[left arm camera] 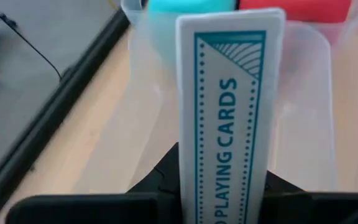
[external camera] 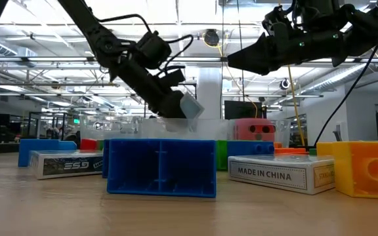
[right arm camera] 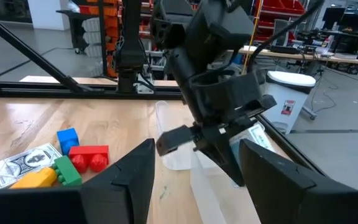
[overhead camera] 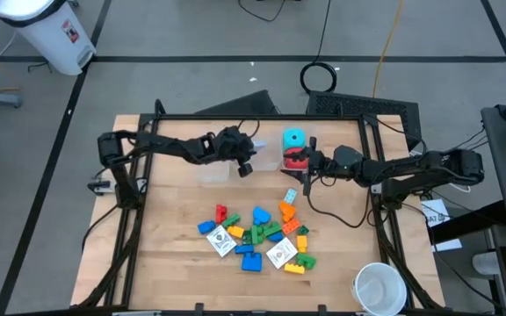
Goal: Pick & Place Toys
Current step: Put the blue deck of cards into the middle transparent bin, then put the brown deck of cards into the middle transparent bin
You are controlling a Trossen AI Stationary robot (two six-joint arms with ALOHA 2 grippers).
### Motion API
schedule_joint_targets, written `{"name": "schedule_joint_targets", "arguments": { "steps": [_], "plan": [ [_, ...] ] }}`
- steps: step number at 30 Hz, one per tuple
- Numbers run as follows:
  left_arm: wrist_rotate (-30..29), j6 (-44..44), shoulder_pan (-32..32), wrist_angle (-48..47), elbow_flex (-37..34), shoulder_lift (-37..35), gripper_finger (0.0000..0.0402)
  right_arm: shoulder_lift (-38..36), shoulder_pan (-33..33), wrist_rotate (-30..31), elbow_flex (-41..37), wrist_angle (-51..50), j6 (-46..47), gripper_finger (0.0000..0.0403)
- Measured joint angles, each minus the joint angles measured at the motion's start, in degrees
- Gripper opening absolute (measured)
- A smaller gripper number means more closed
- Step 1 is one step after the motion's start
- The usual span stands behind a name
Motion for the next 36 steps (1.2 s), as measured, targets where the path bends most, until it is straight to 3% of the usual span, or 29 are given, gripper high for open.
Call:
{"name": "schedule_joint_targets", "arguments": {
  "steps": [10,16,25,36],
  "plan": [
    [-8.46,2.91,-1.23,2.49,0.09,1.43,0.0219,0.00,-0.02,0.02,0.00,-1.44,-0.24,0.0201],
    [-9.08,3.05,-1.31,3.52,0.09,1.43,0.0275,0.02,-0.02,0.02,0.00,-1.37,-0.28,0.0201],
    [-9.07,2.87,-1.53,4.77,0.13,-1.37,0.0280,0.00,-0.02,0.02,0.00,-1.61,-0.22,0.0201],
    [-4.69,-7.17,-1.94,4.55,0.13,-3.12,0.0251,0.01,-0.02,0.02,0.00,-1.77,0.02,0.0201]
  ]
}}
